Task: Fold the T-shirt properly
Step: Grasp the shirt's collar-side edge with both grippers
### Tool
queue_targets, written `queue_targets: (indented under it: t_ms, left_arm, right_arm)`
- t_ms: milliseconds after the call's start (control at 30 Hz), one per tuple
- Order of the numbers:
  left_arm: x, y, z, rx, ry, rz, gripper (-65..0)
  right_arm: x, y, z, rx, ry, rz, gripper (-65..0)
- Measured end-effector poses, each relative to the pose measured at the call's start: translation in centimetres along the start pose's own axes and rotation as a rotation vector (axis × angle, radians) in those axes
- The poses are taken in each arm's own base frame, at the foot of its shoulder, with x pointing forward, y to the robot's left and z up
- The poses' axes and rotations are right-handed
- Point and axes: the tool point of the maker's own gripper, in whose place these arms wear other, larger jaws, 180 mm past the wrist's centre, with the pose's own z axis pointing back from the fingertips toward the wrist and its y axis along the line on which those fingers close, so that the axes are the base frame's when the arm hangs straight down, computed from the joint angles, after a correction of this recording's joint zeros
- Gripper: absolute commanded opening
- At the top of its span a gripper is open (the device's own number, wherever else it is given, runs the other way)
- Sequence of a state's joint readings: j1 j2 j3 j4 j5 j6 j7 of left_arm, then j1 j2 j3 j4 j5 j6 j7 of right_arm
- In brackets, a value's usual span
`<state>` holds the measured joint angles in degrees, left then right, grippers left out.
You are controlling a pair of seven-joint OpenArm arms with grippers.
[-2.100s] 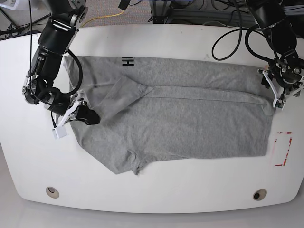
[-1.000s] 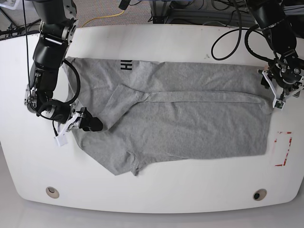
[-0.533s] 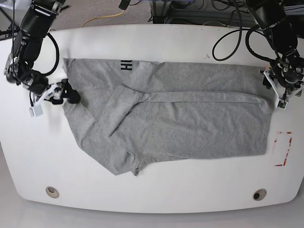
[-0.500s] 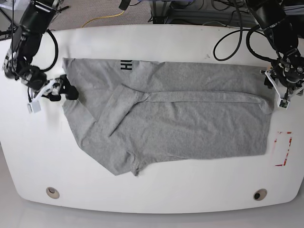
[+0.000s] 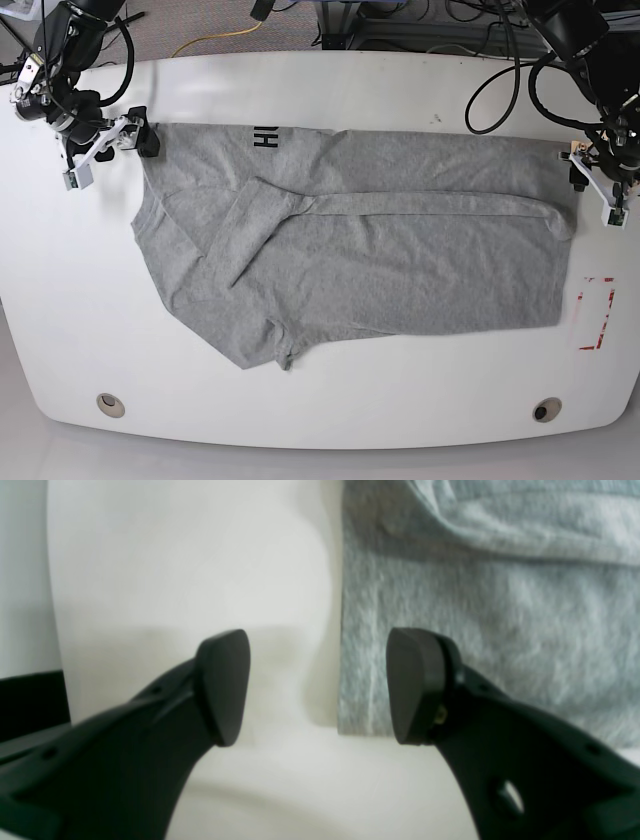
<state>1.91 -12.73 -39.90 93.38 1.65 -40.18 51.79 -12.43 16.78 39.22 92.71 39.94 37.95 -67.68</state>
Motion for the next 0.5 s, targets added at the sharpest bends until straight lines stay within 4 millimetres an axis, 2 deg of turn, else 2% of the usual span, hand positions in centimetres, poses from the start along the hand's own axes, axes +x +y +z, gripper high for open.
queue_targets:
  t_ms: [167,333,400,500]
  left_arm:
    - [2.5,0.1,0.3,-0.006,-0.145,0.022,-25.6]
    - [2.3,-0.1,0.0,-0.015,-0.144,0.028,-25.6]
    - [1.5,-0.4,-0.7,-0.034,-0.121,0.043,-25.4]
    - [-0.1,-1.0,-2.0,-0.068,-0.071,0.075,-25.4]
  right_arm:
    - [-1.2,0.2,-0.8,-0.027,0.043,0.026,-15.1]
    - [-2.1,0.1,-1.6,-0.069,0.085,0.027,-17.8]
    - [-2.1,0.6,-2.0,-0.062,0.073,0.019,-24.9]
    - [-2.3,1.0,-2.3,-0.066,0.075,0.016,-41.4]
